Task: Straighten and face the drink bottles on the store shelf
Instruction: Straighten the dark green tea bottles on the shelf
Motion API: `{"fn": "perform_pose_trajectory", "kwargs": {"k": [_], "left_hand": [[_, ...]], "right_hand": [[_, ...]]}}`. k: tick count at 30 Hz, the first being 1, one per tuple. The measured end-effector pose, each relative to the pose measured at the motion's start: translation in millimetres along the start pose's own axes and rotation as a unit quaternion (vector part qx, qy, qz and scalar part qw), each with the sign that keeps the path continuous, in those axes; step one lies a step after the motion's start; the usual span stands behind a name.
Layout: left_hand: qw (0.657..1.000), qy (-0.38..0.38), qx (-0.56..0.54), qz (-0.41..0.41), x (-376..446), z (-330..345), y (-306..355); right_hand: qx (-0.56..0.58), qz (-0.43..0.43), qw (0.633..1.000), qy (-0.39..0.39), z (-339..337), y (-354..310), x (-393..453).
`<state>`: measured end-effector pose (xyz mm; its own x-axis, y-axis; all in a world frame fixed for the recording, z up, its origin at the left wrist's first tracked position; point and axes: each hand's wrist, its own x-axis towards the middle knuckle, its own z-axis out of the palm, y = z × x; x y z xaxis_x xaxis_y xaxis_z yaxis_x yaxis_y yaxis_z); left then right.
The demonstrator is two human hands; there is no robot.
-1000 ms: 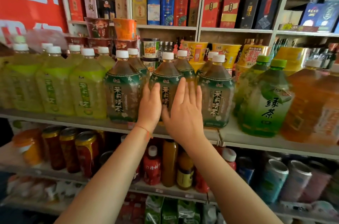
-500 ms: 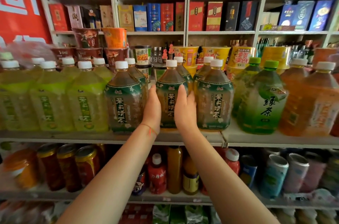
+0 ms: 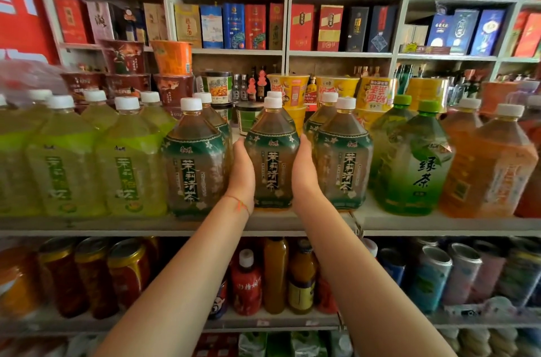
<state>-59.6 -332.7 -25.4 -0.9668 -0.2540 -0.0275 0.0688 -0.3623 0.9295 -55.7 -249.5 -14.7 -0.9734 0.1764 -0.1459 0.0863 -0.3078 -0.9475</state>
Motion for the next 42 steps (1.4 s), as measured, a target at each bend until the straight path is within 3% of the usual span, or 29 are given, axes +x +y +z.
{"fn": "perform_pose_trajectory", "kwargs": {"k": [6,13,18,21,24,27,29,32,38,42], "left_hand": [[1.000,-0.015,0.013,0.014,-11,-1,3],[0.998,0.020,0.052,0.017,-17,-5,-9],[0.998,-0.004,0.063,0.010,-45,-7,5],[0.994,-0.020,0.097,0.047,-48,-9,9],[0.953,-0.031,0.216,0.211,-53,-7,13],[0.858,0.001,0.374,0.352,-48,-6,21],[0.801,0.026,0.438,0.407,-41,-3,29],[0.747,0.034,0.484,0.455,-36,4,42],[0.726,-0.022,0.542,0.423,-26,6,66],[0.736,-0.031,0.540,0.407,-21,5,77]], "right_hand": [[-0.035,-0.010,0.999,-0.020,-4,3,-7],[-0.026,-0.005,1.000,-0.016,-20,4,-19],[-0.029,-0.002,0.999,-0.022,-16,5,-29],[-0.057,-0.005,0.998,-0.019,-20,2,-27],[-0.075,-0.008,0.997,-0.028,-22,3,-25],[-0.082,-0.011,0.996,-0.037,-19,8,-29],[-0.081,-0.012,0.995,-0.047,-18,9,-30],[-0.061,-0.006,0.997,-0.052,-17,9,-25],[-0.006,-0.006,0.998,-0.062,-10,5,-8],[-0.015,-0.020,0.994,-0.104,-6,-2,-2]]}}
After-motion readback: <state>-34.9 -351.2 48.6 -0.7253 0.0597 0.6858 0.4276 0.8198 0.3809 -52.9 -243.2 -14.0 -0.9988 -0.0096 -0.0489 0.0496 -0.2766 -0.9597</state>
